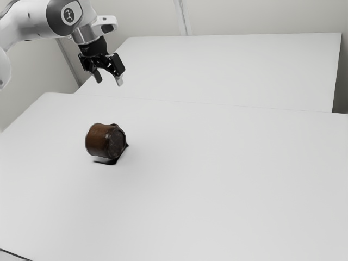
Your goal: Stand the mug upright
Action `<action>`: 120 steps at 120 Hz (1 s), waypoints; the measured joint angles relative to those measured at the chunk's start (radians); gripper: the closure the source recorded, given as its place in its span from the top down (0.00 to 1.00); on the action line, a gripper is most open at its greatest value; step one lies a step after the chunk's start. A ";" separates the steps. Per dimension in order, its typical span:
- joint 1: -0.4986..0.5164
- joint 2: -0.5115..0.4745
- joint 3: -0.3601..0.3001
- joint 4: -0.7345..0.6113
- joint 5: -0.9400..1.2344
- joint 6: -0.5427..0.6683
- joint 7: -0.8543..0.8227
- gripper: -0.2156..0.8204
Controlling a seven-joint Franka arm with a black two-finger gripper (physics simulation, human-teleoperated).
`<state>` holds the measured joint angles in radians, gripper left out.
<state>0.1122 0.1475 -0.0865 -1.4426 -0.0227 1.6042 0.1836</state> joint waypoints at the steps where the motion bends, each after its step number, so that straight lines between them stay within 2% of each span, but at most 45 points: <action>1: 0.000 0.000 0.000 0.000 0.000 0.000 0.000 0.79; 36: 0.000 0.000 0.011 -0.003 -0.037 -0.006 -0.009 0.79; 59: -0.006 -0.044 0.143 -0.050 -0.172 -0.042 0.000 0.79; 80: 0.011 -0.026 0.295 -0.052 -0.324 -0.080 0.077 0.79; 101: 0.062 0.091 0.406 -0.051 -0.515 -0.123 0.203 0.79; 120: 0.146 0.200 0.425 -0.046 -0.666 -0.158 0.327 0.79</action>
<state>0.2579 0.3473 0.3385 -1.4882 -0.6890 1.4463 0.5104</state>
